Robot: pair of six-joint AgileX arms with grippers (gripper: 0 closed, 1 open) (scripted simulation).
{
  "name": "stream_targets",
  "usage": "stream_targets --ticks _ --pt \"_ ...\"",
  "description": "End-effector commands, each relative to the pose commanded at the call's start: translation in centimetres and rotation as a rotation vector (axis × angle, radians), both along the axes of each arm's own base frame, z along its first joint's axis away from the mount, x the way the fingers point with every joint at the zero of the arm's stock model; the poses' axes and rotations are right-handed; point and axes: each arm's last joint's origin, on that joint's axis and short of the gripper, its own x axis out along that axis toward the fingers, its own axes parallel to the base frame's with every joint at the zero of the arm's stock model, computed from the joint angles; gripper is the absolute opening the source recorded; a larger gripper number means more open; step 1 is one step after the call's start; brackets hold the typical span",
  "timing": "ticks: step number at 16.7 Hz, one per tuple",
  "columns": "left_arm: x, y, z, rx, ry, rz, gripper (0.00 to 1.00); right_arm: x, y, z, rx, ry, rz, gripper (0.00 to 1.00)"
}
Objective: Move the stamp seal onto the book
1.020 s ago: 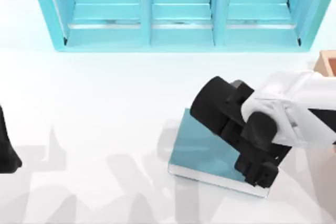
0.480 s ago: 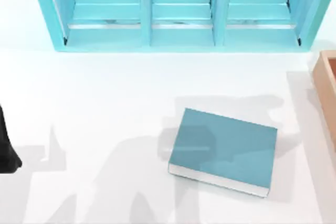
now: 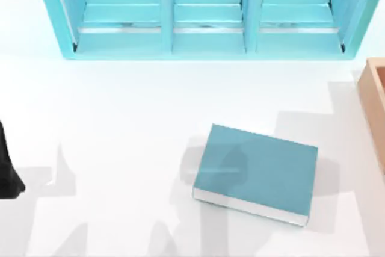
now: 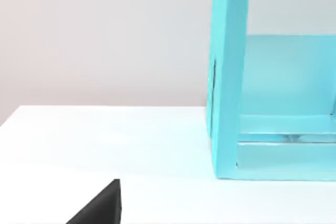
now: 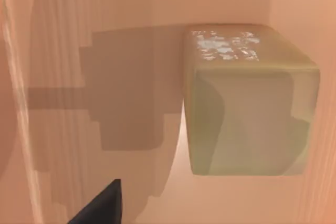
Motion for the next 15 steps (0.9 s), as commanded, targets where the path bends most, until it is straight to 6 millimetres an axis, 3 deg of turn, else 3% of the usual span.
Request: stream_targets --ticks 5,15 --pt "0.0 0.0 0.0 0.0 0.0 0.0 1.0 0.0 0.1 -0.5 0.0 0.001 0.0 1.0" --pt "0.0 0.0 0.0 0.0 0.0 0.0 1.0 0.2 -0.1 -9.6 0.0 0.0 0.0 1.0"
